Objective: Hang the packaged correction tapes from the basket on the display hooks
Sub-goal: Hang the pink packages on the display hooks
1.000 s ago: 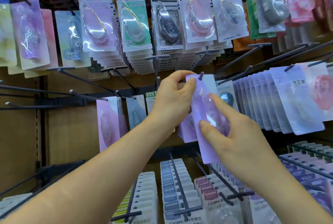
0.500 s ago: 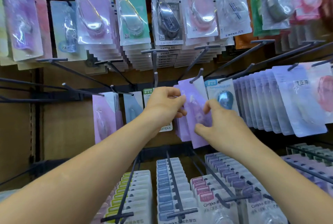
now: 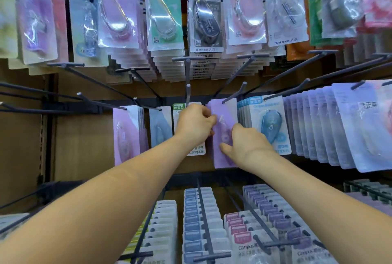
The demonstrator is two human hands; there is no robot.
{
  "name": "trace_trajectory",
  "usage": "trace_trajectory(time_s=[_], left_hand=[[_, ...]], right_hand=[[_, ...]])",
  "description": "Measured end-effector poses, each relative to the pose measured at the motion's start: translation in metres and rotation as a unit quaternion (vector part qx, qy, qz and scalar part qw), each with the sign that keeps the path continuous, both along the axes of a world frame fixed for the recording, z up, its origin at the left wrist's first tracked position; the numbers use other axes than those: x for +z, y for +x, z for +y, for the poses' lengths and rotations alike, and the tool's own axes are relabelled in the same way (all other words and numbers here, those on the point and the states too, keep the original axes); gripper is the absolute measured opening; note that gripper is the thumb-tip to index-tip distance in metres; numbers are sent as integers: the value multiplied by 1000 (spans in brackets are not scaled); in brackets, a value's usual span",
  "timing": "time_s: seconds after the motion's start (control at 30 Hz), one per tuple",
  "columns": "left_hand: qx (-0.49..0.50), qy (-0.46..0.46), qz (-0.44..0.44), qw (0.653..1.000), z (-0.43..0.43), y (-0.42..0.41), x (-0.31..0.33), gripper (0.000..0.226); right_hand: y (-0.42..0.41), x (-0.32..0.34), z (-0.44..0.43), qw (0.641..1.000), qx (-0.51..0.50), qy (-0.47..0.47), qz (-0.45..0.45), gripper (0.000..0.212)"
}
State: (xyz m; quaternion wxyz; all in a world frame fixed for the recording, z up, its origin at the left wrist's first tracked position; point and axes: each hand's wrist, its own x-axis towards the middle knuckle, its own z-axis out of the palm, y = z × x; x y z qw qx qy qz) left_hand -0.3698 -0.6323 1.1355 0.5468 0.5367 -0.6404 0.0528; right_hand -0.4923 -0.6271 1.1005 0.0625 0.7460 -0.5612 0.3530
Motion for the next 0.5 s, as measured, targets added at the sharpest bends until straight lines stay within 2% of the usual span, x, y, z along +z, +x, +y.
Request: trace_trajectory(time_s=[0.07, 0.17, 0.27, 0.4, 0.5], left_hand=[[0, 9, -6, 1000, 6, 1, 0, 22], [-6, 27, -32, 999, 22, 2, -4, 7], [1, 47, -59, 997, 43, 8, -12, 16], [61, 28, -173, 983, 85, 25, -29, 22], [117, 18, -244, 963, 125, 45, -49, 27]], right_hand=[[-1, 0, 2, 1000, 15, 7, -1, 41], [-12, 0, 7, 999, 29, 11, 12, 37], [-28, -4, 22, 998, 11, -41, 35, 28], [-42, -19, 46, 988, -5, -155, 15, 17], [-41, -29, 69, 982, 77, -168, -31, 11]])
